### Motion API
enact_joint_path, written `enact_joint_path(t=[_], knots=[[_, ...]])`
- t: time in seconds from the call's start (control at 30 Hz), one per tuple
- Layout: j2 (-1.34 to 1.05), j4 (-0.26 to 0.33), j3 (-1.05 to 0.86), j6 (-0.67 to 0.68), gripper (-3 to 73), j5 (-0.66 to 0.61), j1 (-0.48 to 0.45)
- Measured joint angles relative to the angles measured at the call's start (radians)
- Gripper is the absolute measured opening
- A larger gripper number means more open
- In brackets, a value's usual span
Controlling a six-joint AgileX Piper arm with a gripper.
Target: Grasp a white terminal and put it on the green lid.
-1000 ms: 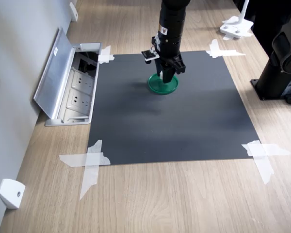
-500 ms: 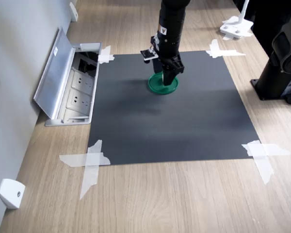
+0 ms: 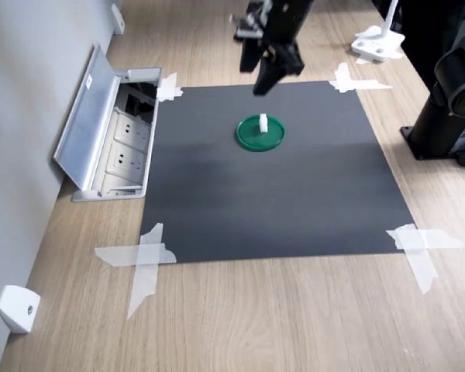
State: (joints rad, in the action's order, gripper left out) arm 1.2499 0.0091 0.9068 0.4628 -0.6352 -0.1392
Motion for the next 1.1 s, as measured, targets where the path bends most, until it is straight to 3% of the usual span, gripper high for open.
enact_joint_path(t=[0.13,0.3,0.5,0.83,0.97,1.1], knots=[[-0.160,0.022,-0.077,-0.054,19.2,0.084,0.055],[-0.398,0.027,-0.209,-0.219,2.4,0.177,0.175],[-0.668,0.007,-0.356,-0.364,-0.4,0.205,0.217],[-0.984,-0.210,-0.654,-0.606,-0.4,0.283,0.217],[-1.049,-0.259,-0.715,-0.719,-0.4,0.313,0.217],[-1.063,-0.296,-0.729,-0.728,-0.4,0.330,0.217]])
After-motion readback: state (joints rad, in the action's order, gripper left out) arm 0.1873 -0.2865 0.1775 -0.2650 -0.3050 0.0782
